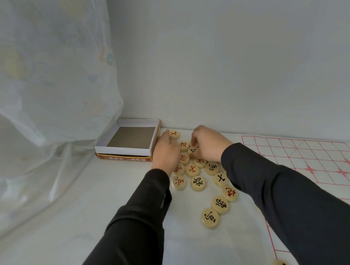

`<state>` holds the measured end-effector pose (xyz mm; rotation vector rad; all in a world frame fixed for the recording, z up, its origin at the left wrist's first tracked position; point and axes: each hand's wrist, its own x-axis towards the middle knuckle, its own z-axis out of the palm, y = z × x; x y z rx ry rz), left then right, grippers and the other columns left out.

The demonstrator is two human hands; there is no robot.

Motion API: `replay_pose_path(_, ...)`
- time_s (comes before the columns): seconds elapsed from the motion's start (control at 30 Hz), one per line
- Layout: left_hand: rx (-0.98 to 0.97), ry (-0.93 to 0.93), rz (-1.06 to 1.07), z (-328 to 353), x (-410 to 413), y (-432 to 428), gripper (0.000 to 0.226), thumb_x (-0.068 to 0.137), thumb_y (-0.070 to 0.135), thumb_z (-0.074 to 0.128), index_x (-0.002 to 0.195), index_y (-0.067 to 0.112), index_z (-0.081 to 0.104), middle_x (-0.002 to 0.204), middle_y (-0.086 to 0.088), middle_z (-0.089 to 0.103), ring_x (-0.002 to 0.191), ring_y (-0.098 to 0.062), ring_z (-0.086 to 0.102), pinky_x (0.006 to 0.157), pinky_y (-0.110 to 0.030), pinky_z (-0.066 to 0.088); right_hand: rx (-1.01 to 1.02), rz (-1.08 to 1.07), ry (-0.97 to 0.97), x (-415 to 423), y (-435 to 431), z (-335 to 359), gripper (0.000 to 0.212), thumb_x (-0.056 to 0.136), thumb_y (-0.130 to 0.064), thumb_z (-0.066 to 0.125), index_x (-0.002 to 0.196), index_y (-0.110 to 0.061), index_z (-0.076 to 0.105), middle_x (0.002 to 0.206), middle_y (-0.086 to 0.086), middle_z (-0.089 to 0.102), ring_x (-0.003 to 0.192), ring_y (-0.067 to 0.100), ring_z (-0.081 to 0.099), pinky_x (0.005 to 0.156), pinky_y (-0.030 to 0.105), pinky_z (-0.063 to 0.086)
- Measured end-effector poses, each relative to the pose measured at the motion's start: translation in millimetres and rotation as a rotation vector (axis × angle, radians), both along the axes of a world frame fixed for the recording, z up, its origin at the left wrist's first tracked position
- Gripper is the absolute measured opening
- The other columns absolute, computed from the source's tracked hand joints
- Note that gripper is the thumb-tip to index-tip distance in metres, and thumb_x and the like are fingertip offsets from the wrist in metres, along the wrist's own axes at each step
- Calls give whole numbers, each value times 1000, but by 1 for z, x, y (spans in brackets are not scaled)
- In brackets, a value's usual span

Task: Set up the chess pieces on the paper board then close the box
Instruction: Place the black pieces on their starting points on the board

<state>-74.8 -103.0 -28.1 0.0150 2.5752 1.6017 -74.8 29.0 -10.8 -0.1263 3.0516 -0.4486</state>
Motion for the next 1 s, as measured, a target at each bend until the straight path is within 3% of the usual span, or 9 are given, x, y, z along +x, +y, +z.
replay_pose_path(0.13, -64, -33, -74, 7, -18, 6, 48, 97, 11, 27, 144, 16, 30, 141, -11, 44, 127, -32, 45, 103, -41, 39, 134, 0, 43, 1, -3, 3, 34, 77, -36, 70, 100, -14, 61, 114, 5, 48, 102, 23, 49, 79, 35, 47)
replay_pose_path(0.27, -61, -91, -131, 9, -28, 11, 52, 94, 0, 25, 143, 14, 33, 155, -6, 22, 141, -21, 23, 114, -29, 23, 269, -59, 40, 1, -7, 3, 40, 77, -43, 67, 101, -12, 62, 111, 6, 49, 106, 26, 46, 82, 36, 42)
replay_pose_path(0.33, -55, -100, -127, 11, -31, 12, 53, 94, -1, 24, 143, 15, 34, 156, -3, 17, 141, -20, 24, 113, -27, 24, 302, -71, 36, 0, -8, 0, 42, 77, -47, 65, 103, -13, 62, 111, 6, 50, 109, 27, 45, 84, 35, 38)
replay_pose_path(0.43, -87, -109, -131, 10, -33, 15, 51, 95, 1, 24, 143, 14, 35, 152, -5, 28, 136, -24, 33, 112, -33, 30, 243, -72, 40, 0, -8, -3, 39, 78, -43, 64, 104, -13, 63, 109, 6, 51, 107, 26, 45, 84, 34, 39)
replay_pose_path(0.6, -26, -99, -83, 8, -21, 15, 49, 94, 1, 28, 138, 14, 43, 143, -5, 43, 129, -20, 41, 93, -23, 35, 170, -142, 141, 14, 3, 6, 34, 80, -37, 60, 100, -10, 63, 104, 6, 54, 101, 25, 48, 83, 34, 42)
replay_pose_path(0.77, -56, -44, -112, 13, 6, 22, 50, 89, -3, 29, 133, 14, 49, 136, -6, 50, 117, -19, 50, 84, -22, 40, -97, -284, 128, 48, 12, 15, 22, 75, -22, 65, 93, -9, 62, 91, 4, 61, 85, 22, 56, 69, 33, 49)
replay_pose_path(0.93, -90, 110, -66, 18, 40, 32, 50, 83, -3, 34, 123, 17, 57, 134, -8, 48, 119, -23, 50, 98, -37, 46, -232, -365, 119, 79, 24, 24, 24, 74, -18, 68, 97, -14, 61, 94, 1, 62, 88, 20, 59, 72, 30, 50)
replay_pose_path(1.0, -75, 121, -80, 22, 57, 35, 48, 84, -2, 35, 120, 19, 59, 134, -6, 49, 115, -23, 52, 92, -34, 48, -257, -400, 138, 95, 30, 27, 25, 72, -16, 68, 96, -14, 62, 95, 1, 64, 89, 21, 60, 76, 32, 52)
